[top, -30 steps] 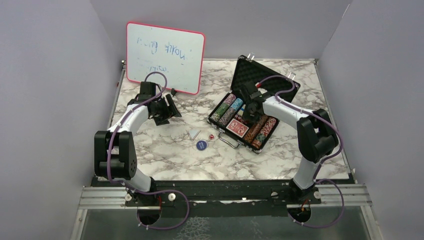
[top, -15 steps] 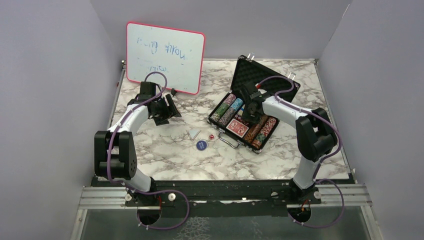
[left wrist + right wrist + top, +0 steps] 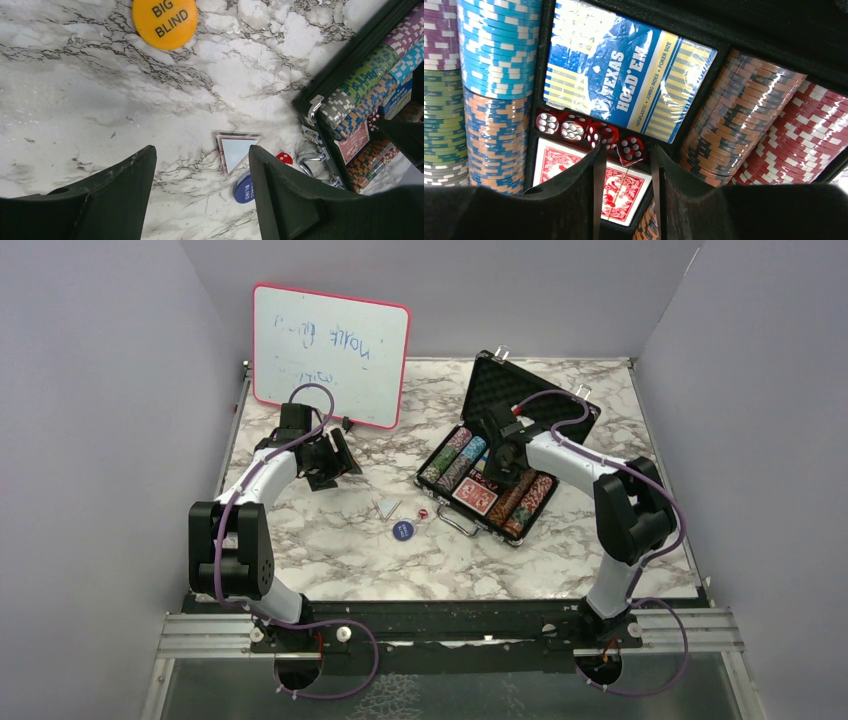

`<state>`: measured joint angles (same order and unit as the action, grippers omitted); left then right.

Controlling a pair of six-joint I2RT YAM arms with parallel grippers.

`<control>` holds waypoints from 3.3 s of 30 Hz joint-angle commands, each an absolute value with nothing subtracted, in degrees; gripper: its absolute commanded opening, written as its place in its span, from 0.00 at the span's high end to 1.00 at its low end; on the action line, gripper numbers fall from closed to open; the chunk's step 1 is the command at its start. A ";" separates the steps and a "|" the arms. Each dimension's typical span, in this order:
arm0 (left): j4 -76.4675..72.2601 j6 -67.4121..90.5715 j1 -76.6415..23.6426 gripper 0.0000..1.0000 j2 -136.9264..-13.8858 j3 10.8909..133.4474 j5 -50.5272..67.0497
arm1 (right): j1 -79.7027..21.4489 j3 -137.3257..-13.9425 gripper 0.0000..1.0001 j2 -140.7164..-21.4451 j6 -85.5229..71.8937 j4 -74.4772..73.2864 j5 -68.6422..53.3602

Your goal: Pack up texas hold em set

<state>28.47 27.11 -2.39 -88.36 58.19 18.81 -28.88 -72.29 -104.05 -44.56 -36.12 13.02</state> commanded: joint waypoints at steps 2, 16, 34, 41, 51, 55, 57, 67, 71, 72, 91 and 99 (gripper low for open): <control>28.32 26.53 -2.59 0.29 -88.16 58.81 17.92 | -28.76 -73.57 0.58 -101.34 -44.38 -35.63 14.26; 28.37 26.50 -2.64 0.29 -88.28 58.94 17.93 | -28.73 -72.60 0.57 -101.63 -43.70 -32.94 10.45; 28.34 26.54 -2.64 0.29 -88.25 59.21 18.11 | -28.73 -71.81 0.53 -106.16 -44.23 -32.29 8.99; 28.38 26.51 -2.64 0.29 -88.00 59.09 18.00 | -28.64 -71.75 0.51 -105.68 -43.14 -30.75 9.34; 28.39 26.54 -2.68 0.29 -87.93 58.96 17.90 | -28.60 -74.30 0.47 -101.30 -41.50 -35.96 15.90; 28.33 26.49 -2.64 0.29 -87.91 58.83 17.88 | -28.64 -73.66 0.50 -100.82 -42.54 -37.11 15.62; 28.33 26.54 -2.64 0.29 -88.03 58.76 17.89 | -28.62 -72.80 0.52 -100.88 -42.67 -36.37 14.94; 28.39 26.54 -2.64 0.29 -88.05 58.80 18.02 | -28.58 -72.85 0.49 -103.31 -44.77 -35.01 12.43; 28.37 26.54 -2.64 0.29 -88.08 58.95 17.92 | -28.63 -72.33 0.50 -103.91 -46.05 -35.06 12.89; 28.36 26.53 -2.70 0.29 -88.07 58.95 17.93 | -28.57 -72.09 0.50 -103.93 -46.20 -34.87 12.60; 28.36 26.46 -2.64 0.29 -88.07 58.80 17.93 | -28.61 -68.50 0.65 -103.05 -47.04 -32.71 11.10; 28.35 26.41 -2.64 0.29 -87.90 58.64 17.93 | -28.46 -67.19 0.68 -101.45 -46.76 -30.46 10.53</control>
